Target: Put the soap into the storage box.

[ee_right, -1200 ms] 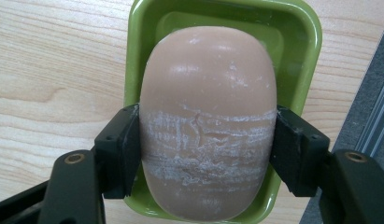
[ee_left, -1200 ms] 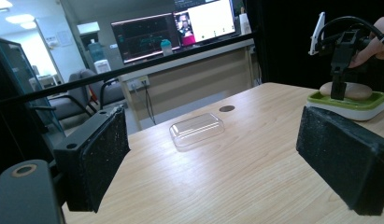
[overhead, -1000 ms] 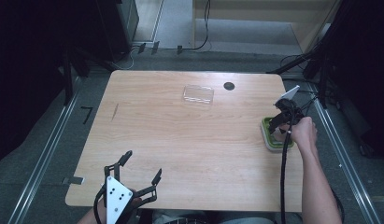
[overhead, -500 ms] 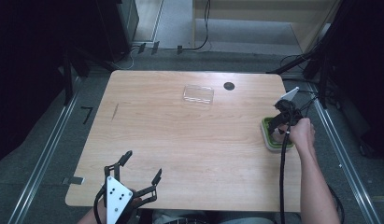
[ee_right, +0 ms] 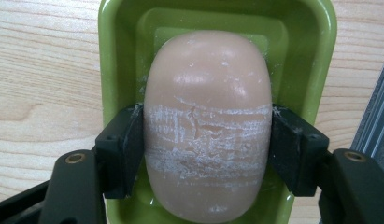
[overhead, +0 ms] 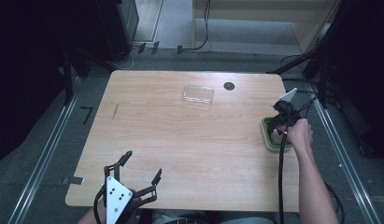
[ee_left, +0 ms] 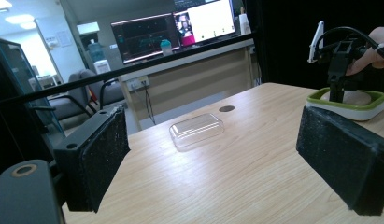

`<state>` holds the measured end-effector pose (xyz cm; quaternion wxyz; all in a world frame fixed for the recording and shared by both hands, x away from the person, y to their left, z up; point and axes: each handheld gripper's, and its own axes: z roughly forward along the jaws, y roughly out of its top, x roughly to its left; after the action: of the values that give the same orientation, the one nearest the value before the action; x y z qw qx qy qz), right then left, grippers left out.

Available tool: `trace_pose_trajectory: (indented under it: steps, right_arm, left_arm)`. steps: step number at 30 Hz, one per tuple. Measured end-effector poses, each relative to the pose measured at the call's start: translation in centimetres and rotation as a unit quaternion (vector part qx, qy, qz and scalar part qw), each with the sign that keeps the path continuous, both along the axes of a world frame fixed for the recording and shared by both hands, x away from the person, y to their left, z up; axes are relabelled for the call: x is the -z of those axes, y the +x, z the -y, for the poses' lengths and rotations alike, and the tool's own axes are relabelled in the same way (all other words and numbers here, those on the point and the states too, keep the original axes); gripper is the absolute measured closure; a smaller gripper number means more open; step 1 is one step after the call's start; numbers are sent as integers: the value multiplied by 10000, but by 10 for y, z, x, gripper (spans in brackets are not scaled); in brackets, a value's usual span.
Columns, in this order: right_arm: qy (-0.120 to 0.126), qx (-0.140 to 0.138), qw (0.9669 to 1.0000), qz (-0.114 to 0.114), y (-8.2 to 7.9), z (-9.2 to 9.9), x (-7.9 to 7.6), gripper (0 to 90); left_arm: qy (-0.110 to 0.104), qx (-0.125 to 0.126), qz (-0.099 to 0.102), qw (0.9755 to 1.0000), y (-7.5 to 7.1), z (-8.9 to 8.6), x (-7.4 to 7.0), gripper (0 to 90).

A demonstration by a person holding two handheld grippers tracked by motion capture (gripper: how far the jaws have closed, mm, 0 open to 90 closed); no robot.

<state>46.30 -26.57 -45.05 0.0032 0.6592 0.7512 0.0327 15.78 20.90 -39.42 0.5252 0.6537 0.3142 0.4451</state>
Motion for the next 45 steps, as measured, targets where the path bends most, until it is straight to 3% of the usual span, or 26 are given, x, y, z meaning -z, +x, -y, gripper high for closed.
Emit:
trace_pose_trajectory:
  steps: [20, 30, 36, 40, 45]
  right_arm:
    - [-44, -24, 9999, 92, -3, -1, -5, 305]
    - [43, -140, 9999, 72, -10, -3, -14, 142]
    - [51, -250, 9996, 76, -16, -7, -19, 129]
    - [46, -353, 9993, 66, -24, -13, -23, 51]
    - [63, -479, 9988, 43, -35, -18, -26, 24]
  left_arm:
    - [39, 1, -17, 10000, 2, 2, 0, 99]
    - [68, -11, -26, 10000, 2, 3, 0, 99]
    - [56, -18, -12, 10000, 2, 1, 0, 99]
    - [36, -33, -16, 10000, 0, 0, 0, 99]
    - [42, -24, 3, 10000, -2, -1, 0, 99]
